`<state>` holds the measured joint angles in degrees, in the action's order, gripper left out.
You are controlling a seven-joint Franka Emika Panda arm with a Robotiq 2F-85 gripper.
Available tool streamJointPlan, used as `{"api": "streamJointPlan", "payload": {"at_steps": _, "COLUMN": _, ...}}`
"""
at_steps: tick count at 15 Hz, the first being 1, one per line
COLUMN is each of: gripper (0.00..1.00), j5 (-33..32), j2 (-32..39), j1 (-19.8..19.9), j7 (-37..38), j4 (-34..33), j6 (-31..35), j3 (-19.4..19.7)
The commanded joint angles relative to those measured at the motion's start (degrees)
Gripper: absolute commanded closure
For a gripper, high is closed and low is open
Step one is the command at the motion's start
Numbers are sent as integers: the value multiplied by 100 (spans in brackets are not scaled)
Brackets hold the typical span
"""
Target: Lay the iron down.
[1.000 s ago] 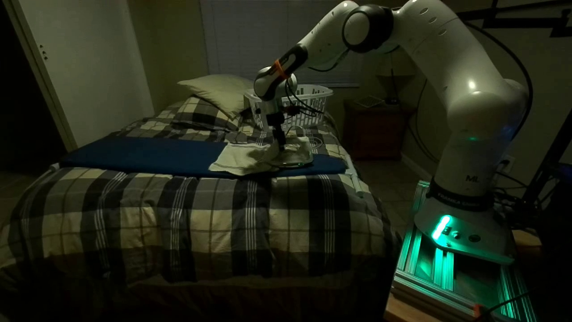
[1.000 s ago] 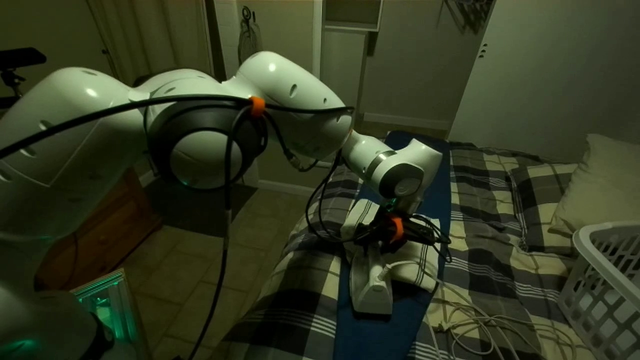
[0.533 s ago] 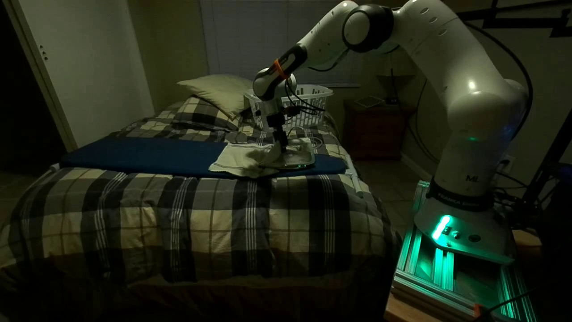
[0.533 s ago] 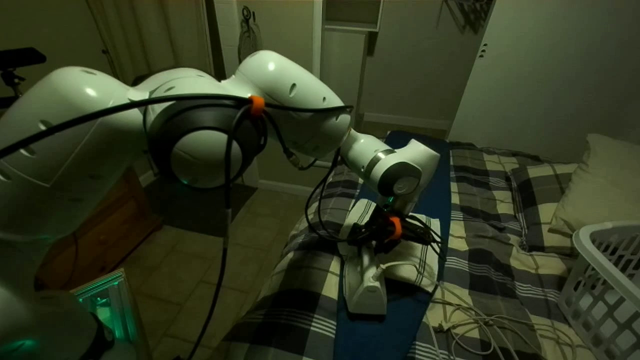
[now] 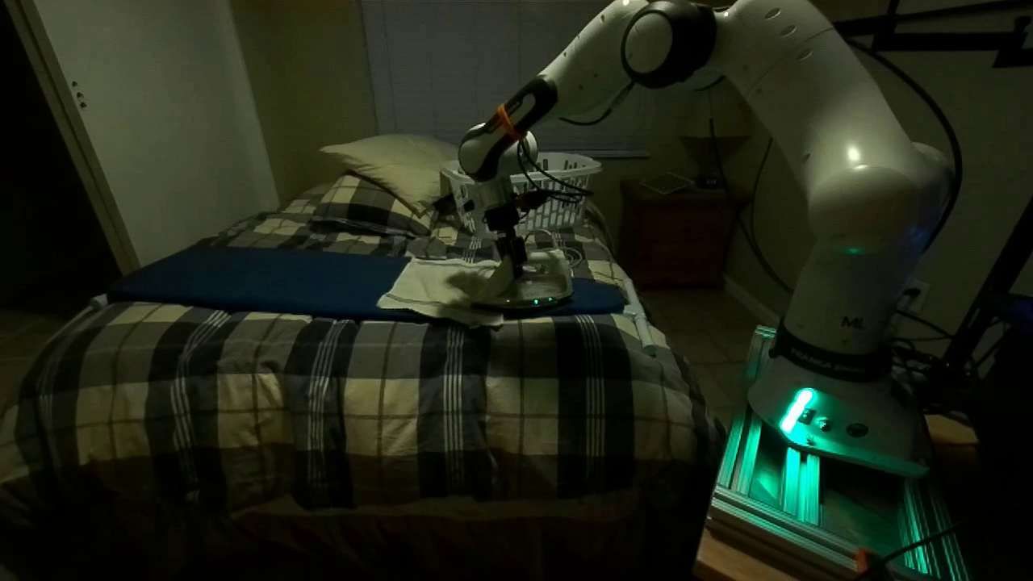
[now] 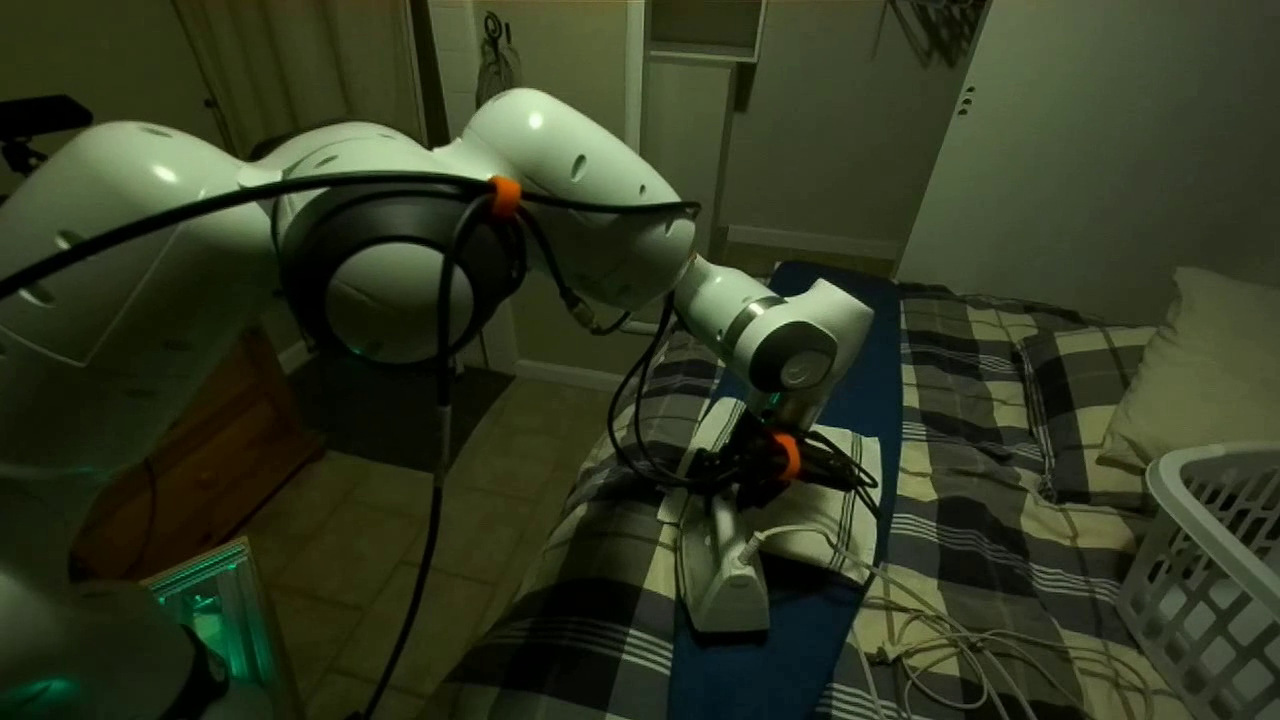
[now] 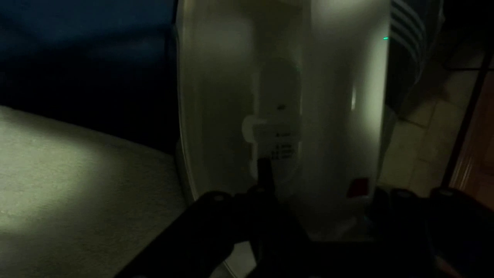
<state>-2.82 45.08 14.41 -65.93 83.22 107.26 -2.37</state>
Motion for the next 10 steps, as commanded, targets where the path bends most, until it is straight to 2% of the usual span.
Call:
{"api": "streamJointPlan", "payload": {"at_steps": 1, "gripper": 85, "j5": -102, "j2": -501, "j1": -51, "j7": 113, "j4": 485, "j6": 160, "j3": 185}}
{"api": "streamJointPlan", "payload": {"at_steps": 6, "gripper": 85, "j5": -205, "j2": -980, "j1": -21, "j7": 363, "j4": 995, "j6": 251, "j3": 437}}
{"api": "streamJointPlan", "payload": {"at_steps": 10, "gripper": 85, "j5": -315, "j2": -1230, "j1": -17, "j7": 358, "j4": 1421, "j6": 687, "j3": 581}}
